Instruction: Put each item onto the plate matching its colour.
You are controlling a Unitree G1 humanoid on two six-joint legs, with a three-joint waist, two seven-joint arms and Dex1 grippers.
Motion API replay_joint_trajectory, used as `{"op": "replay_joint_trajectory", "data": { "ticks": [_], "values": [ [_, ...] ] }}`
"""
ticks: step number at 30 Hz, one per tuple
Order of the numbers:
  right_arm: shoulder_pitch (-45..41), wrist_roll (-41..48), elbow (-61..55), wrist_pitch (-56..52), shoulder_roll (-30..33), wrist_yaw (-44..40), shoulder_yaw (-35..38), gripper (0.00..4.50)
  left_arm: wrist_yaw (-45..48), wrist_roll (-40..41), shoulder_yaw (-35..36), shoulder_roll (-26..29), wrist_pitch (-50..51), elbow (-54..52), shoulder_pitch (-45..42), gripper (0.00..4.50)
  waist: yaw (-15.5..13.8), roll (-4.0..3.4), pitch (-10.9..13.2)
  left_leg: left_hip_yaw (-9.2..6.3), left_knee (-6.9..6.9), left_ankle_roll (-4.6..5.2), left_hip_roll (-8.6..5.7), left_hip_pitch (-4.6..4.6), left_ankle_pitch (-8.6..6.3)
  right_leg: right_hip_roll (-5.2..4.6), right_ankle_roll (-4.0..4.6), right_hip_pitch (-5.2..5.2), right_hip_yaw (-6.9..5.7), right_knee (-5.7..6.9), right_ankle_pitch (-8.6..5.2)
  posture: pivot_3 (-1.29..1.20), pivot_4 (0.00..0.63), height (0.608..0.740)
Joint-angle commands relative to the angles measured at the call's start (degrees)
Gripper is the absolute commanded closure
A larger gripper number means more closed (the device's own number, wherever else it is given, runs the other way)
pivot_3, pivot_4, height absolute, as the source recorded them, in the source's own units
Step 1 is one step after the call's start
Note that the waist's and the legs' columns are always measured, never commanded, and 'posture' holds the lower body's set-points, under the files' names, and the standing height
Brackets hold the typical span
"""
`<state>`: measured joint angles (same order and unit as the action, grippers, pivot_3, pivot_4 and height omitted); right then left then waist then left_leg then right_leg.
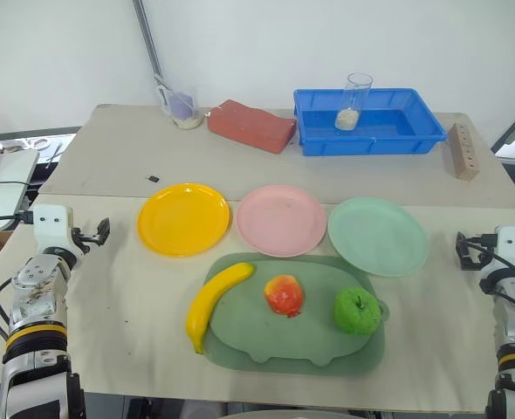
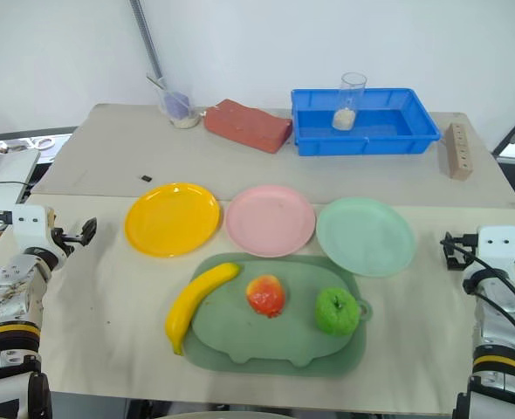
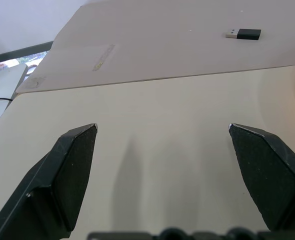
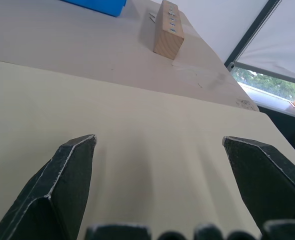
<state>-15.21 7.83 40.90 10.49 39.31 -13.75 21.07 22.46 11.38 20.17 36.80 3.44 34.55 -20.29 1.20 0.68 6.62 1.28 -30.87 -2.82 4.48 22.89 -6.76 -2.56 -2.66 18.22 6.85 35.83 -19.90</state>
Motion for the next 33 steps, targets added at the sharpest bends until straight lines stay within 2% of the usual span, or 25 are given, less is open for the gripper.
{"op": "replay_joint_trajectory", "data": {
  "ticks": [1, 6, 11, 16, 20, 23, 28, 33],
  "values": [
    [-0.05, -0.03, -1.52, 0.13, 1.54, 0.52, 1.35, 0.03, 0.78, 1.38, 1.58, 1.04, -0.7, -0.61, -1.36, 0.0, -0.01, 0.0, 0.0, 0.0, 0.0, 0.0, 0.0, 0.0, 0.0, 0.0, 0.0, 0.0, 0.0, 0.0, 0.0, 0.0, 0.15, 0.74],
    [0.1, 0.11, -1.6, -0.18, 2.01, 0.17, 1.42, 0.03, 4.8, 4.84, 2.49, 1.36, 2.76, -4.22, -0.54, 0.0, 0.0, 0.0, 0.0, 0.0, 0.0, 0.0, 0.0, 0.0, 0.0, 0.0, 0.0, 0.0, 0.0, 0.0, 0.0, 0.0, 0.15, 0.74],
    [-1.24, 1.62, -4.82, -2.44, 3.13, -5.04, 0.39, 0.03, 13.35, 8.91, 0.01, 3.52, 11.08, -20.08, 4.22, 0.0, 0.09, -0.01, 0.0, 0.01, 0.0, 0.0, 0.01, 0.03, 0.0, 0.0, 0.0, 0.0, 0.0, 0.0, 0.0, 0.0, 0.15, 0.74],
    [-3.47, 4.63, -13.18, -7.48, 4.47, -13.59, -0.94, 0.03, 19.47, 14.18, -3.26, 6.65, 21.11, -39.51, 8.32, 0.0, 0.52, -0.1, 0.01, 0.01, 0.01, 0.0, 0.01, 0.01, 0.0, 0.0, 0.01, -0.02, 0.02, 0.0, 0.0, 0.0, 0.15, 0.74],
    [-4.53, 11.12, -27.49, -15.78, 4.45, -24.25, -4.55, 0.03, 23.37, 17.99, -8.66, 8.68, 28.48, -53.63, 12.32, 0.0, 0.83, -0.2, 0.02, 0.01, 0.0, 0.03, 0.01, 0.04, -0.02, 0.0, 0.01, -0.01, 0.04, -0.02, 0.0, 0.0, 0.15, 0.74],
    [-4.19, 17.12, -39.96, -23.03, 4.19, -31.38, -8.66, 0.03, 25.93, 19.14, -12.59, 10.11, 31.66, -59.2, 15.46, 0.0, 1.09, -0.23, 0.02, 0.01, 0.01, 0.06, 0.04, 0.06, -0.04, 0.04, 0.03, 0.03, 0.04, -0.02, -0.02, 0.0, 0.15, 0.74],
    [-3.1, 27.24, -57.51, -35.42, 4.2, -37.89, -14.43, 0.03, 29.39, 17.35, -18.6, 11.71, 32.01, -62.17, 18.51, 0.0, 0.78, -0.17, 0.06, 0.0, -0.02, 0.1, 0.05, 0.07, -0.07, 0.04, 0.1, 0.04, 0.04, -0.03, -0.05, 0.0, 0.15, 0.74],
    [-2.12, 31.63, -69.35, -41.87, 4.52, -40.42, -19.98, 0.03, 30.01, 13.65, -23.93, 11.02, 30.33, -59.78, 16.4, 0.0, -0.38, -0.06, 0.1, 0.0, -0.08, 0.11, 0.05, 0.1, -0.11, -0.01, 0.2, 0.29, 0.05, -0.12, -0.1, 0.0, 0.15, 0.74]
  ]
}}
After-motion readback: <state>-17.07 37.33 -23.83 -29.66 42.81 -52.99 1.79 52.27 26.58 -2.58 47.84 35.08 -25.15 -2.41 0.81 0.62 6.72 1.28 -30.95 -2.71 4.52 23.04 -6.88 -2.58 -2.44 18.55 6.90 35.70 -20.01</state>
